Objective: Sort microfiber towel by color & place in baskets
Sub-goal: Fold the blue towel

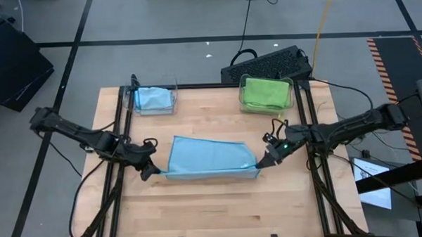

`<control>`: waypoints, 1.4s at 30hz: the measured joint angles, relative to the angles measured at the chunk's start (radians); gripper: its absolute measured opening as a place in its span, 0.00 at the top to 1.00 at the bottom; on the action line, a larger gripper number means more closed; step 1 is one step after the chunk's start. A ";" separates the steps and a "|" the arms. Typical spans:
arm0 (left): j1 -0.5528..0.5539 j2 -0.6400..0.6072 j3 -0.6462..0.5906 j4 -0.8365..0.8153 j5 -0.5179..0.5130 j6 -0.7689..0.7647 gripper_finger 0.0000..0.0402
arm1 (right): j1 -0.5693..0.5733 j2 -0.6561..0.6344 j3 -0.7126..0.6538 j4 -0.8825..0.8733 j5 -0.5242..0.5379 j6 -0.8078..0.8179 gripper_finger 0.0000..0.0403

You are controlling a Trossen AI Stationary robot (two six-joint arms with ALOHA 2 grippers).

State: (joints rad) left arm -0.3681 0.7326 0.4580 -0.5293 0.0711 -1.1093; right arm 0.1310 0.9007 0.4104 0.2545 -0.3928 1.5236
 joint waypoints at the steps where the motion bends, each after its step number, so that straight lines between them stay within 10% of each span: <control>1: -0.009 0.000 -0.013 0.024 0.002 -0.012 0.99 | 0.009 0.005 -0.007 0.009 -0.003 0.017 0.94; 15: -0.147 0.026 -0.047 0.122 -0.035 -0.153 0.60 | 0.032 0.012 -0.085 -0.078 0.164 0.179 0.41; 21: -0.146 0.018 -0.047 0.189 -0.049 -0.245 0.49 | 0.031 0.037 -0.172 -0.105 0.368 0.333 0.38; 27: -0.076 0.078 -0.045 0.367 -0.184 -0.152 0.49 | 0.027 0.152 -0.174 -0.064 0.340 0.358 0.38; 42: 0.225 0.727 0.104 0.721 -0.101 0.398 0.57 | 0.027 0.485 -0.164 0.327 0.352 0.452 0.38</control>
State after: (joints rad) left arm -0.1435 1.4596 0.5622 0.1914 -0.0303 -0.7108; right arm 0.1581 1.3859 0.2460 0.5810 -0.0411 1.9757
